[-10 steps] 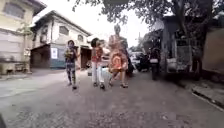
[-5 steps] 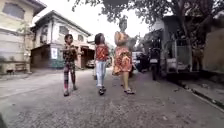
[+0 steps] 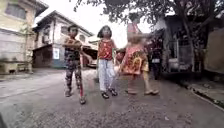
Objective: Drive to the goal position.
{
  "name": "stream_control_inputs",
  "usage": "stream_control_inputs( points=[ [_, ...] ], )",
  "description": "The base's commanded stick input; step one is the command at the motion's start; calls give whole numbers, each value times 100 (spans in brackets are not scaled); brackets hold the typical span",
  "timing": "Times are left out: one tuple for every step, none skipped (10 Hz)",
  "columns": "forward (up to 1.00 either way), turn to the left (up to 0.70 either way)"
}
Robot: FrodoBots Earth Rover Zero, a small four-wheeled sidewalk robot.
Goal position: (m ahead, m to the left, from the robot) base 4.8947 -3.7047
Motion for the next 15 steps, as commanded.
stream_control_inputs(
  points=[
    [0, 45],
    [0, 45],
    [0, 45],
    [0, 45],
    [0, 45],
    [0, 45],
    [0, 45],
    [0, 45],
    [0, 45],
    [0, 45],
    [0, 45],
    [0, 45],
    [0, 45],
    [0, 45],
    [0, 24]
  ],
)
